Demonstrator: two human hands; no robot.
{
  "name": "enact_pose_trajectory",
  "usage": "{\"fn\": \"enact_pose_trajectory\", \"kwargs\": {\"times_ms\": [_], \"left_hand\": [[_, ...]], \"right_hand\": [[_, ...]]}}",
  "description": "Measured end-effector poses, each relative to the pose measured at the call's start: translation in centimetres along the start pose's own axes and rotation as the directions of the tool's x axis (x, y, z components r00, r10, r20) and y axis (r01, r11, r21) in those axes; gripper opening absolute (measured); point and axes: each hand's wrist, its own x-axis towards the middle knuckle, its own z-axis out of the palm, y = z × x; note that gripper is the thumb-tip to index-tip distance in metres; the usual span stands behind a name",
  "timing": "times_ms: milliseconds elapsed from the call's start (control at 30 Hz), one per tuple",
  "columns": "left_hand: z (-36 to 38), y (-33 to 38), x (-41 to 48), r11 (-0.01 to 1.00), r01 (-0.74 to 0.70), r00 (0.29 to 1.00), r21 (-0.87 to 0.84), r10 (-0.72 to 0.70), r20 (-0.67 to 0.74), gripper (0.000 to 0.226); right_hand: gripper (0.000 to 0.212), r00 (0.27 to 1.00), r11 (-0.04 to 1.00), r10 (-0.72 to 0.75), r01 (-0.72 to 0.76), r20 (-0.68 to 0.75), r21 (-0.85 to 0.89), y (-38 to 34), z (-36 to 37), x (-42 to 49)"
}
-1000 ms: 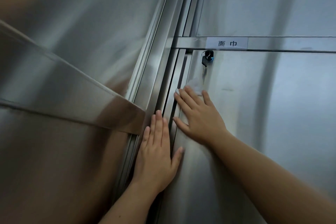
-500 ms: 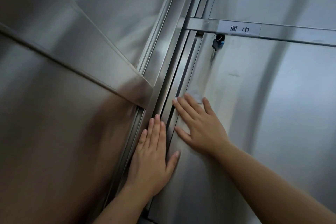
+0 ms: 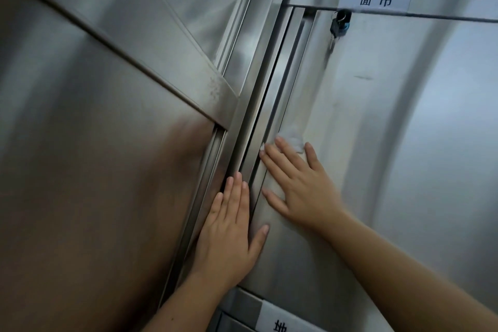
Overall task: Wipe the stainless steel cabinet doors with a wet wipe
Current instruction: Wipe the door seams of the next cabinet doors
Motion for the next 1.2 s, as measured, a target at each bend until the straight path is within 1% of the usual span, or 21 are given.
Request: {"fn": "enact_pose_trajectory", "kwargs": {"times_ms": [133,233,367,633,800,967,1200], "left_hand": [[0.6,-0.1,-1.0,1.000,0.010,1.000,0.000,-0.010,0.006,0.073],[0.8,-0.1,-2.1,0.999,0.032,0.999,-0.006,-0.031,0.043,0.077],[1.2,-0.3,-3.7,0.999,0.053,0.995,-0.009,-0.052,0.085,0.078],[2.1,-0.7,-6.6,0.998,0.051,0.989,0.037,-0.056,0.139,0.076],[2.2,-1.1,-8.4,0.996,0.051,0.977,0.077,-0.066,0.201,0.078],[1.9,-1.2,-9.4,0.993,0.063,0.967,0.095,-0.085,0.242,0.078],[2.2,-1.5,-10.3,0.991,0.024,0.970,0.135,-0.056,0.236,0.071]], "right_hand": [[0.065,1.000,1.000,-0.015,0.015,0.022,0.001,-1.2,0.3,-1.1],[0.064,0.998,0.999,-0.039,0.039,0.050,0.003,-2.3,0.7,-2.2],[0.064,0.995,0.998,-0.064,0.064,0.076,-0.005,-3.5,1.1,-3.5],[0.062,0.991,0.994,-0.105,0.103,0.087,0.025,-5.8,1.7,-5.6],[0.062,0.985,0.991,-0.125,0.118,0.116,0.062,-7.6,2.2,-7.2],[0.060,0.983,0.984,-0.152,0.141,0.100,0.108,-9.5,2.6,-9.1],[0.056,0.976,0.973,-0.203,0.192,0.079,0.129,-11.0,2.7,-10.3]]}}
